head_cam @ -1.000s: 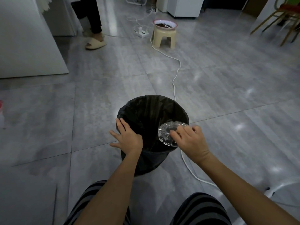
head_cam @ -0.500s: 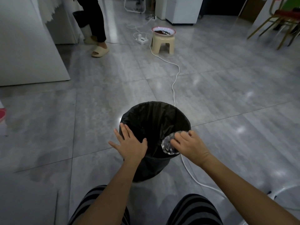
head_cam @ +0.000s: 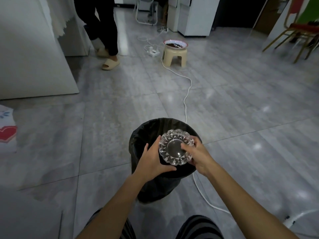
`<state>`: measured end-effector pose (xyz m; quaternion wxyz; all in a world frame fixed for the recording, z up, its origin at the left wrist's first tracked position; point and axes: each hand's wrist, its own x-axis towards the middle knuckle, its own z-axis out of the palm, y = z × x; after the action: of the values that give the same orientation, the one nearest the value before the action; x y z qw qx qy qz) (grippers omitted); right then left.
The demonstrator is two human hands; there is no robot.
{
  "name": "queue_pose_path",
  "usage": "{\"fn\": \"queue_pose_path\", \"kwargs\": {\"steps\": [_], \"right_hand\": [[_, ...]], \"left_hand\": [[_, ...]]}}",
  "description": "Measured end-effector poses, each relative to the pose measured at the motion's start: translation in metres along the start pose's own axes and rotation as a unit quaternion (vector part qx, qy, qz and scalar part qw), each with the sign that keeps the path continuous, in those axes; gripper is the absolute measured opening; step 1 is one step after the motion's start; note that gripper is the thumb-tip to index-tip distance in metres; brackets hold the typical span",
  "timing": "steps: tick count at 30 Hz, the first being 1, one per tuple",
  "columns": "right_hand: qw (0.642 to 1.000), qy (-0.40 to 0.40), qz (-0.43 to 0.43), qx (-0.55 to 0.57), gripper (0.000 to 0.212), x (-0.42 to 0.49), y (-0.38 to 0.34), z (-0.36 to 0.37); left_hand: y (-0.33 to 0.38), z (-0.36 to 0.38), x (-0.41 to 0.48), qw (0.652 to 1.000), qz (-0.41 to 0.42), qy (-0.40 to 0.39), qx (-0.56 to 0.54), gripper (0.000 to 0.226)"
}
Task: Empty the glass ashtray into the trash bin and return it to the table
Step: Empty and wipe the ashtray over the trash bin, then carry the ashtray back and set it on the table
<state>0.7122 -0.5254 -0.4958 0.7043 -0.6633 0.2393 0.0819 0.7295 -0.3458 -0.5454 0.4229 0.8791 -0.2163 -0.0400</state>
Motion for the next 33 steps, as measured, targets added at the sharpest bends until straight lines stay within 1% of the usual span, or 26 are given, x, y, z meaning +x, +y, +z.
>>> {"fn": "queue_pose_path", "kwargs": {"steps": [2,3,4,6,8,10,11,13,15,17,21,24,28,31,33], "right_hand": [[0.999,-0.024,-0.011,-0.037,0.034,-0.009,-0.008,0.004],[0.996,-0.042,-0.024,-0.073,0.037,-0.013,-0.021,0.005],[0.992,-0.062,-0.044,-0.101,0.043,-0.019,-0.025,0.006],[0.981,-0.115,-0.049,-0.151,0.061,-0.033,-0.063,0.009],[0.968,-0.151,-0.071,-0.189,0.085,-0.054,-0.102,0.013],[0.950,-0.197,-0.087,-0.225,0.109,-0.072,-0.147,0.018],[0.942,-0.216,-0.088,-0.240,0.117,-0.081,-0.172,0.023],[0.928,-0.244,-0.095,-0.266,0.127,-0.103,-0.214,0.032],[0.910,-0.272,-0.107,-0.295,0.132,-0.135,-0.268,0.044],[0.895,-0.298,-0.117,-0.311,0.134,-0.152,-0.299,0.056],[0.860,-0.335,-0.155,-0.352,0.135,-0.223,-0.391,0.090],[0.838,-0.368,-0.180,-0.361,0.134,-0.275,-0.437,0.115],[0.785,-0.427,-0.232,-0.385,0.131,-0.338,-0.466,0.149],[0.727,-0.470,-0.288,-0.411,0.128,-0.382,-0.470,0.182],[0.694,-0.494,-0.319,-0.415,0.125,-0.406,-0.464,0.204]], "left_hand": [[0.012,-0.015,-0.001,0.999,-0.019,0.010,-0.032,0.122],[0.023,-0.028,0.000,0.998,-0.036,0.018,-0.043,0.121],[0.031,-0.033,-0.002,0.998,-0.035,0.027,-0.042,0.120],[0.059,-0.067,-0.003,0.996,-0.067,0.038,-0.047,0.117],[0.090,-0.104,-0.006,0.993,-0.095,0.059,-0.041,0.113],[0.122,-0.144,-0.007,0.991,-0.117,0.062,-0.025,0.112],[0.139,-0.164,-0.007,0.989,-0.132,0.063,-0.023,0.113],[0.171,-0.197,-0.014,0.986,-0.150,0.071,-0.023,0.113],[0.214,-0.242,-0.025,0.980,-0.172,0.094,-0.022,0.114],[0.241,-0.271,-0.033,0.979,-0.173,0.104,-0.014,0.114],[0.325,-0.360,-0.066,0.970,-0.182,0.158,0.033,0.112],[0.375,-0.409,-0.101,0.957,-0.208,0.193,0.053,0.112],[0.419,-0.445,-0.164,0.928,-0.243,0.274,0.064,0.109],[0.439,-0.459,-0.221,0.895,-0.287,0.336,0.067,0.109],[0.449,-0.464,-0.257,0.876,-0.301,0.370,0.073,0.108]]}}
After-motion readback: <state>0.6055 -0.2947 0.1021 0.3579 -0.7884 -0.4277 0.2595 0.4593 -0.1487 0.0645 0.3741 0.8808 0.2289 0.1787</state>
